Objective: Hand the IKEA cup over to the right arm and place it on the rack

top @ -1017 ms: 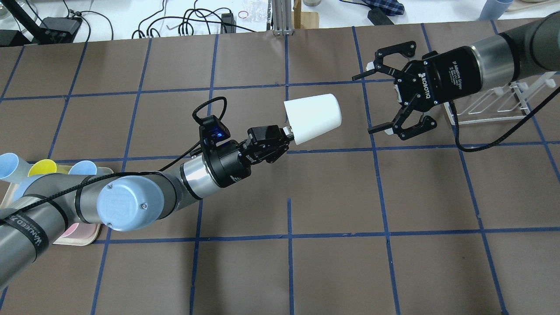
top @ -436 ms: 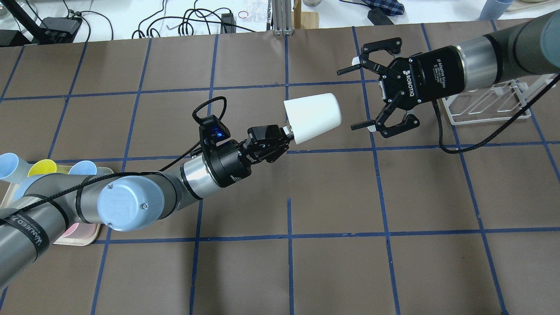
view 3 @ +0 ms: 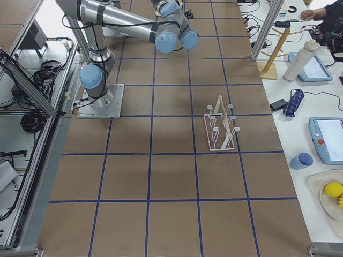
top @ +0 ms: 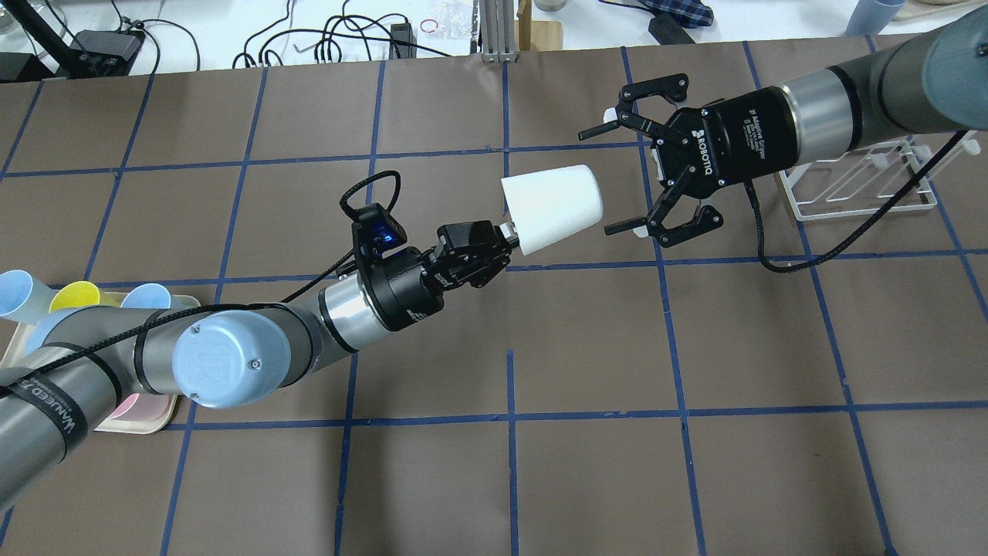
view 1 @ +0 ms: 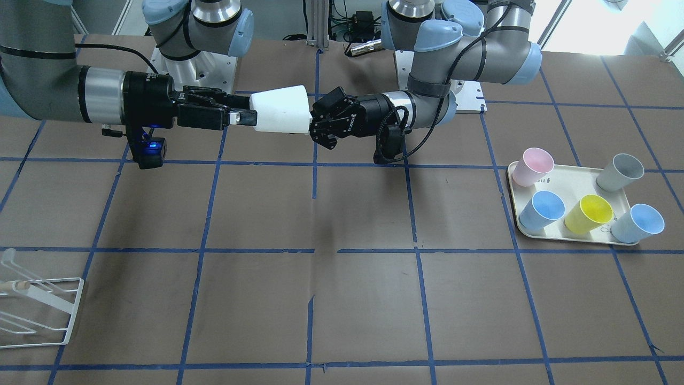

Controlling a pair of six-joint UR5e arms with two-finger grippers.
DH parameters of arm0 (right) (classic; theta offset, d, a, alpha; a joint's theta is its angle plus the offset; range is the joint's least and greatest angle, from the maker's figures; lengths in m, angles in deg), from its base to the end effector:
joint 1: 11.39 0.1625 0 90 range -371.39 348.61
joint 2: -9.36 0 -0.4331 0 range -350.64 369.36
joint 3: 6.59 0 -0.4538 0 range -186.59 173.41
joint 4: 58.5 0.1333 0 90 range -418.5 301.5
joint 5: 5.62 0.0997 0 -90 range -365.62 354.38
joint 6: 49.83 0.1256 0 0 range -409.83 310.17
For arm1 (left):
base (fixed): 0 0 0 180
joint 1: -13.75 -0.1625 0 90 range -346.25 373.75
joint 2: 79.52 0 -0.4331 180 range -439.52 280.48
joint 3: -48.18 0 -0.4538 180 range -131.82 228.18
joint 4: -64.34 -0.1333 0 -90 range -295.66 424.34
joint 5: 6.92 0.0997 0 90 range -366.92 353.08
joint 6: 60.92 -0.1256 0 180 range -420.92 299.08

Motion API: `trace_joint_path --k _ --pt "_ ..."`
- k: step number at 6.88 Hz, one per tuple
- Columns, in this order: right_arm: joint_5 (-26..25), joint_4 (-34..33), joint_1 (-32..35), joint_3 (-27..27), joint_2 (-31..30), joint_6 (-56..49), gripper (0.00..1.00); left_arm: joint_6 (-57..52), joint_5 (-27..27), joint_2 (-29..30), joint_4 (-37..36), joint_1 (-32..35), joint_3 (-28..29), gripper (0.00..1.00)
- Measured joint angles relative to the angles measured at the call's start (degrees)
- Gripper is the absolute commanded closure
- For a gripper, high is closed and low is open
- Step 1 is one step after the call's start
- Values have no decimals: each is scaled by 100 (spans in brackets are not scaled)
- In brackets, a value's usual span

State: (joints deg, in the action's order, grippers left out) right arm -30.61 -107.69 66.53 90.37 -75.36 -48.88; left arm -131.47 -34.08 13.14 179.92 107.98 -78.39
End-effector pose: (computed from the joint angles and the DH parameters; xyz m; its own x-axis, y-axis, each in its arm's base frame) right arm 0.1368 -0.5415 0.3860 -0.2594 0.8064 -0.5315 0.1301 0.5745 0.8081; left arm -0.2788 -0.4466 0.2423 0.1614 0.1217 0.9794 -0.3628 0.9302 -0.0558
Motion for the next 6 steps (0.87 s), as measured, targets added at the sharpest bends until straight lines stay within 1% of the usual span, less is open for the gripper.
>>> trace_joint_path --k 1,3,4,6 --pt "7 -10 40 9 4 1 2 4 0 -11 0 7 0 100" --pt "11 -132 119 31 72 1 14 6 0 -19 0 14 0 100" --pt "12 -147 130 33 108 1 15 6 0 -19 0 15 -1 100" --pt "11 -101 135 29 102 1 22 7 0 -35 0 16 -7 100"
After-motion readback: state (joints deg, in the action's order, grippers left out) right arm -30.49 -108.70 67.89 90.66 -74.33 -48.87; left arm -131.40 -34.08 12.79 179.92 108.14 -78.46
